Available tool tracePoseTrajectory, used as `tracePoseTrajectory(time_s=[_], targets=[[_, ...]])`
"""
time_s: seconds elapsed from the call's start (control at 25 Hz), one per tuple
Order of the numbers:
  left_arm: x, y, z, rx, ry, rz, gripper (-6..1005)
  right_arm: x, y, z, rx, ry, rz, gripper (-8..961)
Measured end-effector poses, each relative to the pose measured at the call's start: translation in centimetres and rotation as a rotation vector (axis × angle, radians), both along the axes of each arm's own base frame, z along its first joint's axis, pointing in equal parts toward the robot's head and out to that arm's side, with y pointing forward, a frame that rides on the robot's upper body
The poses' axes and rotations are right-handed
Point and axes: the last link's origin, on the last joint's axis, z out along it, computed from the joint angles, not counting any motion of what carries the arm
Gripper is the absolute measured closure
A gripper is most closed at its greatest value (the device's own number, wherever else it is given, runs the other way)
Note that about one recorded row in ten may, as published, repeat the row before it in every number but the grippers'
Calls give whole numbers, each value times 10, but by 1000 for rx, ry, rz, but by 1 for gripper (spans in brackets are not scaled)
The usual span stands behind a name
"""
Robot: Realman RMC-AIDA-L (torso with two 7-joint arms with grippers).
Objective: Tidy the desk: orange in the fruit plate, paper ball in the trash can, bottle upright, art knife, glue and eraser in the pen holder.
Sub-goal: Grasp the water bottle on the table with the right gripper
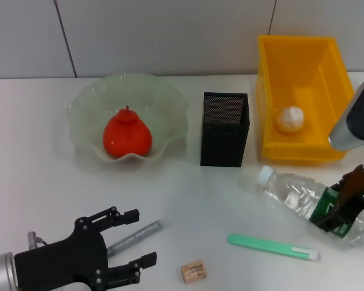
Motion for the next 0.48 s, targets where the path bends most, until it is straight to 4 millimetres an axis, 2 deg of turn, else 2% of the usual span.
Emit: tracePoseTrajectory(time_s=[0.48], targets=[[1, 1, 1, 0, 0, -6, 212, 5, -1, -14, -8, -6, -16, 185]])
